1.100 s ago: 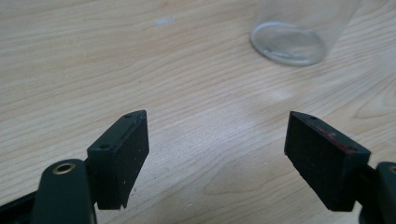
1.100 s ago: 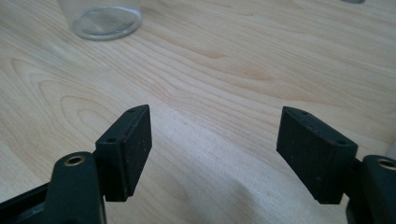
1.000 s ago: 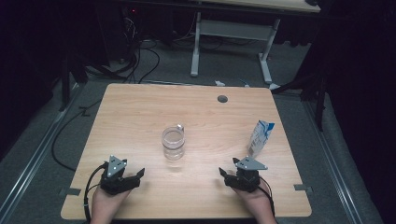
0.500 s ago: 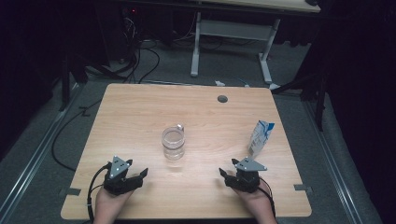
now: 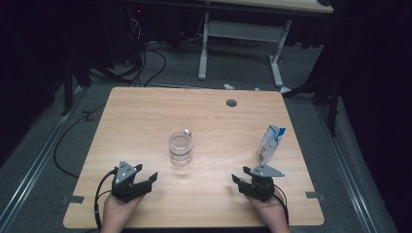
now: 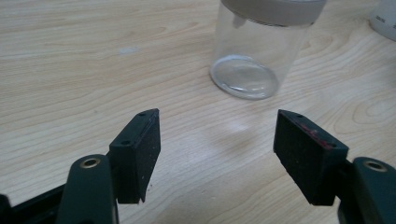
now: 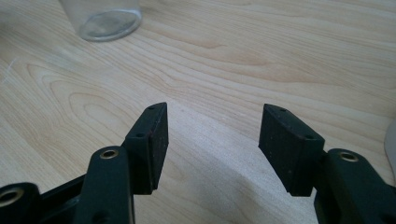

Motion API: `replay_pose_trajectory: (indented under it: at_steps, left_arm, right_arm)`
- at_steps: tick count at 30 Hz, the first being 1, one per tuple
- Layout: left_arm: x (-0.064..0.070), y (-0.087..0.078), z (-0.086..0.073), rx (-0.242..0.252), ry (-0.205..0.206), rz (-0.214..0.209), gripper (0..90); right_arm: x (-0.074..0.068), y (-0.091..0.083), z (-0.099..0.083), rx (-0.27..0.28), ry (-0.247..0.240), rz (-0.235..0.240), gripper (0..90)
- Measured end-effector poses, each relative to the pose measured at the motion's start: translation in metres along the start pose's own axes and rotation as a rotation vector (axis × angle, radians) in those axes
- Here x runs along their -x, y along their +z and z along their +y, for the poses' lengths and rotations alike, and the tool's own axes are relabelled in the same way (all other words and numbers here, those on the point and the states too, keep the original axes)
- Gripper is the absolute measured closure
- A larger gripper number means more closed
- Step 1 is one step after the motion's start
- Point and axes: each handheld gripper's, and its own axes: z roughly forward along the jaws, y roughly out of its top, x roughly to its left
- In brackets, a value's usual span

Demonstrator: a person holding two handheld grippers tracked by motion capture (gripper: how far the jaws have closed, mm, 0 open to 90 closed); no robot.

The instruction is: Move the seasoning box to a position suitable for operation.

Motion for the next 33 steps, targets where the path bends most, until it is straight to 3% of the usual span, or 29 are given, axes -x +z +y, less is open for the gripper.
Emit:
replay_pose_trajectory:
  at_steps: [4, 10, 12, 15, 17, 20, 24, 33]
  left_arm:
    - [0.011, 0.006, 0.008, -0.007, 0.035, -0.006, 35.2]
    - [0.017, 0.011, 0.021, 0.03, -0.004, -0.067, 40.1]
    - [0.019, 0.012, 0.029, 0.037, -0.004, -0.057, 41.2]
    - [0.019, 0.012, 0.041, 0.041, -0.007, -0.054, 43.6]
    - [0.02, 0.014, 0.053, 0.033, 0.003, -0.036, 40.7]
    - [0.02, 0.015, 0.061, 0.031, 0.022, -0.019, 40.6]
    - [0.017, 0.017, 0.075, 0.036, 0.001, -0.019, 41.0]
    - [0.016, 0.032, 0.102, 0.034, 0.014, 0.006, 41.1]
  right_arm:
    - [0.001, -0.001, -0.004, -0.012, -0.008, -0.018, 46.7]
    - [0.005, -0.005, -0.006, -0.005, 0.025, 0.004, 49.9]
    - [0.006, -0.007, -0.005, -0.009, 0.037, 0.02, 51.0]
    - [0.004, -0.006, -0.006, -0.015, 0.015, 0.031, 50.5]
    - [0.002, -0.006, -0.006, -0.016, 0.018, 0.033, 49.9]
    - [0.001, -0.006, -0.006, -0.014, 0.014, 0.032, 49.0]
    - [0.001, -0.01, -0.004, 0.004, 0.01, 0.035, 48.5]
    - [0.0, -0.01, -0.004, 0.002, 0.001, 0.041, 46.5]
